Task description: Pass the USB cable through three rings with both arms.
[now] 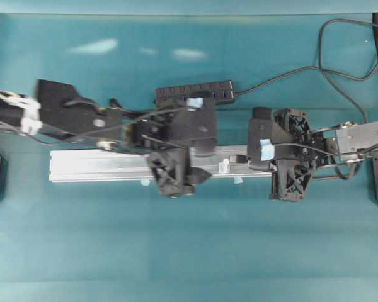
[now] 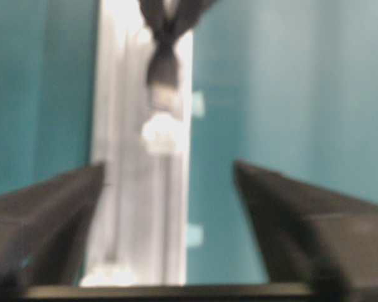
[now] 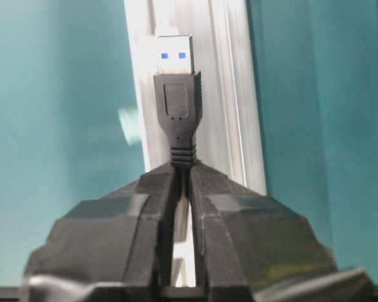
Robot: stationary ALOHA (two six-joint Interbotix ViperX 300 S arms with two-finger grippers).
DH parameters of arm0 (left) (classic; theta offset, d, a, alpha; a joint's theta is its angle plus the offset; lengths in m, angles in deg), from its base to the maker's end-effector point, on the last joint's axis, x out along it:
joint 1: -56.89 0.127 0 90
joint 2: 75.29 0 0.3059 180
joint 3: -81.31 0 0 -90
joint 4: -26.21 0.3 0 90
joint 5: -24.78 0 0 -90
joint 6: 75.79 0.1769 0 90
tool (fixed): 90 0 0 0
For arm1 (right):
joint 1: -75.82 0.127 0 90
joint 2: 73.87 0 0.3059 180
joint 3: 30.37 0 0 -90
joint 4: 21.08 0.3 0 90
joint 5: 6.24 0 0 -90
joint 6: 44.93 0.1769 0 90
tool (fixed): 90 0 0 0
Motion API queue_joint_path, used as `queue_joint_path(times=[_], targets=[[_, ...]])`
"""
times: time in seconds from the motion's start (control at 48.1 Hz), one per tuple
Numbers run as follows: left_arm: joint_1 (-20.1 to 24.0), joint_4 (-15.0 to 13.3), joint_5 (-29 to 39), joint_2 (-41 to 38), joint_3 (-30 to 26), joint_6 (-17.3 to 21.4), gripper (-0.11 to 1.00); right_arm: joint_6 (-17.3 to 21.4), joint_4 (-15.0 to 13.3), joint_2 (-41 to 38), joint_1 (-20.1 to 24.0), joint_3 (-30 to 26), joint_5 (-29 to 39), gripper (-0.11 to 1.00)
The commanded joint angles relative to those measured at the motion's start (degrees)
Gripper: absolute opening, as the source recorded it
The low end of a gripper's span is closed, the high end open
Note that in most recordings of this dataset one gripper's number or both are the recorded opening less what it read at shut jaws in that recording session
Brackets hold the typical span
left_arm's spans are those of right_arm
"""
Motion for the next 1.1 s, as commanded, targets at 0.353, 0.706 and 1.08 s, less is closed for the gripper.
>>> queue_joint_path(times=[0.353, 0.706, 1.08], targets=[[-0.3, 0.2, 0.0, 9.3, 6.8, 3.3, 0.92, -0.7, -0.3, -2.4, 0.7, -1.1, 0.9, -0.09], [-0.1, 0.3, -1.1, 10.7, 7.7, 7.9, 0.91, -0.7, -0.3, -3.8, 1.6, -1.4, 0.6, -0.09], [-0.3, 0.3, -4.5, 12.7, 11.3, 6.9, 0.91, -0.8, -0.3, -5.8, 1.6, -2.9, -1.4, -0.09]])
